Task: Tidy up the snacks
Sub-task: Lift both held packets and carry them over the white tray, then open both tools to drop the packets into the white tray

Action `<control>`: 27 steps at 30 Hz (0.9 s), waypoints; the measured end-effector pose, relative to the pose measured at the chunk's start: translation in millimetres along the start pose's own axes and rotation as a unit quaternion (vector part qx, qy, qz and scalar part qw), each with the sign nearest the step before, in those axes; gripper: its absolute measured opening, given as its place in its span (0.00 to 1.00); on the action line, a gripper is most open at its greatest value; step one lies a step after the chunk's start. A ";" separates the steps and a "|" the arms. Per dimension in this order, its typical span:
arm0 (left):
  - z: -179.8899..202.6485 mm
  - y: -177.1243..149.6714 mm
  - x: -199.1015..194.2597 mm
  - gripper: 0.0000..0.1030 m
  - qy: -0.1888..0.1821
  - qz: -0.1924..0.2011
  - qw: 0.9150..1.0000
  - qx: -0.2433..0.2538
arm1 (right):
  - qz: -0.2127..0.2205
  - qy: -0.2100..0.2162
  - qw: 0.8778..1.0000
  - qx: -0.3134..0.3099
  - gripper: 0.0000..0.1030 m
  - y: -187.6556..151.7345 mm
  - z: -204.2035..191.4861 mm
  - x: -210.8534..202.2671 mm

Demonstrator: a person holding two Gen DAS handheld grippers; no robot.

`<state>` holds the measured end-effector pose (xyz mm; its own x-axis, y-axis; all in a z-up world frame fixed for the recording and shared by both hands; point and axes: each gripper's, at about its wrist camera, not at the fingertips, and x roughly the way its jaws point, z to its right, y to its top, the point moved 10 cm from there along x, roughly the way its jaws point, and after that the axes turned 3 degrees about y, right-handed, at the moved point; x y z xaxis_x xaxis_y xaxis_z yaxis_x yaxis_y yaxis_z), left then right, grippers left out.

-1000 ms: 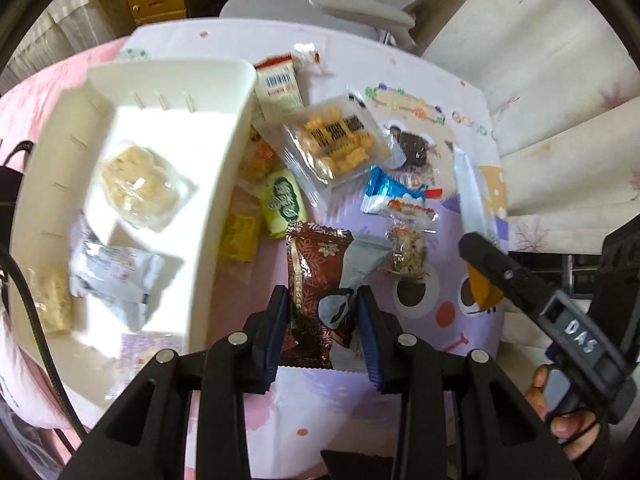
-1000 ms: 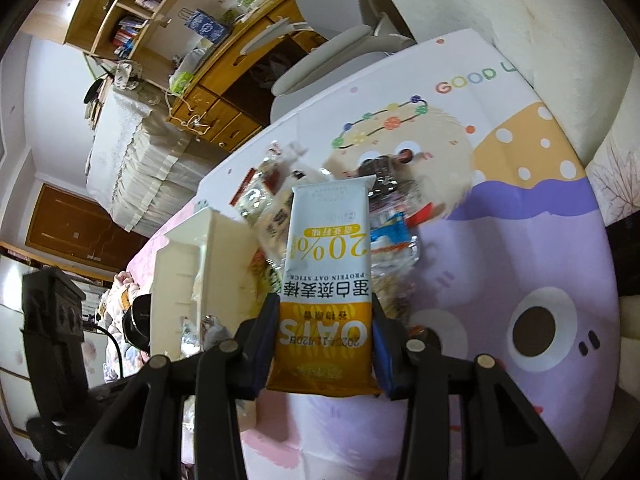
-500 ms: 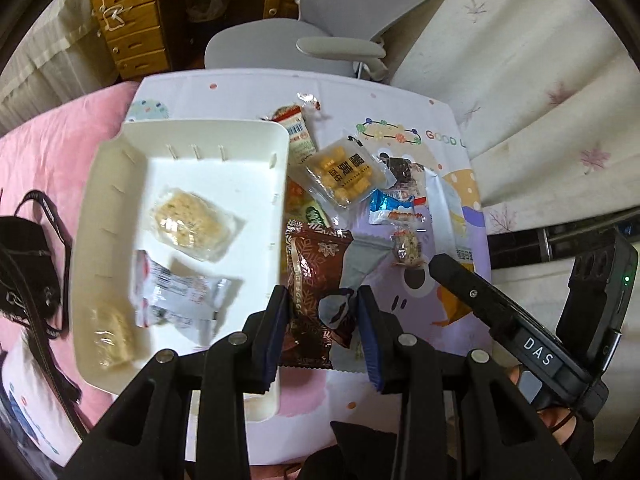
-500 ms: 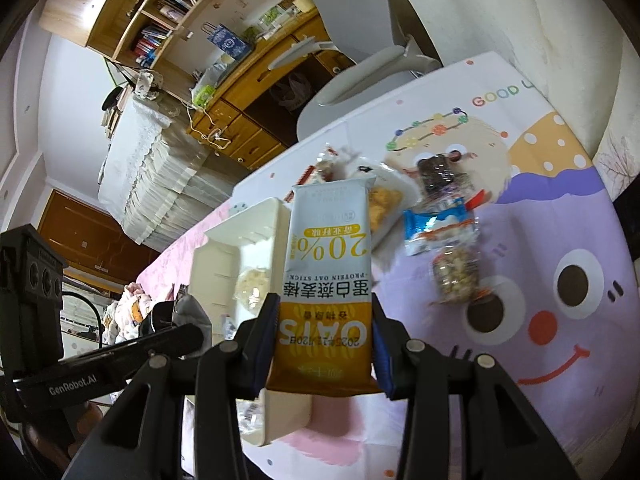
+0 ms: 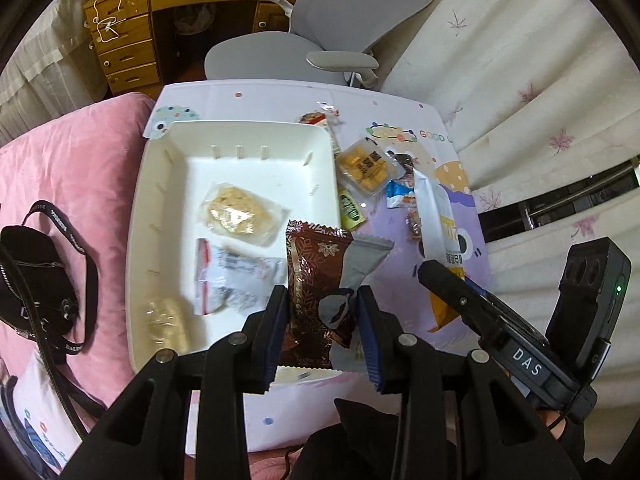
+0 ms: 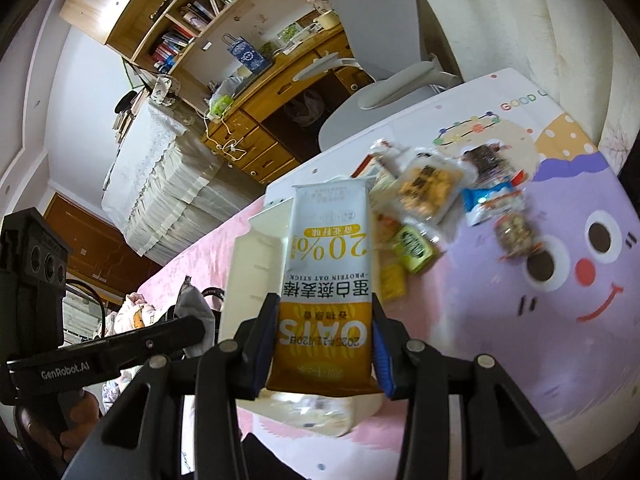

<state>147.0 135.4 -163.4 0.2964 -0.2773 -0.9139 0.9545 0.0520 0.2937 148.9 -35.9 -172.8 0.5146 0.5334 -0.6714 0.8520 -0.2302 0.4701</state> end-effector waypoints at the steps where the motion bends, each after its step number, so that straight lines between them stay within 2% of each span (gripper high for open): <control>1: -6.5 -1.9 -2.2 0.32 0.000 0.002 1.000 0.002 | 0.001 0.000 1.000 -0.002 0.41 -6.3 -7.9 3.3; 10: -61.1 -15.3 -14.8 0.32 -0.007 0.021 1.000 0.008 | 0.003 -0.002 1.000 -0.018 0.41 -41.9 -55.0 25.4; 15: -82.6 -18.0 -15.6 0.32 -0.007 0.030 1.000 0.001 | 0.001 -0.005 1.000 -0.025 0.41 -51.8 -68.7 32.5; 16: -85.7 -18.2 -14.6 0.34 -0.005 0.030 1.000 -0.002 | 0.000 -0.007 1.000 -0.025 0.42 -53.5 -69.9 33.6; 18: -92.3 -19.5 -12.9 0.57 -0.002 0.028 1.000 -0.008 | -0.005 -0.015 1.000 -0.020 0.42 -56.1 -68.3 36.0; 27: -80.7 -25.2 -9.0 0.59 -0.012 0.027 0.999 0.020 | -0.007 -0.043 0.999 0.004 0.43 -71.1 -56.4 33.8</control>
<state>122.9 214.0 -185.2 0.3466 -0.2976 -0.8895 0.9346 0.0288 0.3546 100.3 44.4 -196.6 0.5083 0.4640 -0.7255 0.8601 -0.2305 0.4551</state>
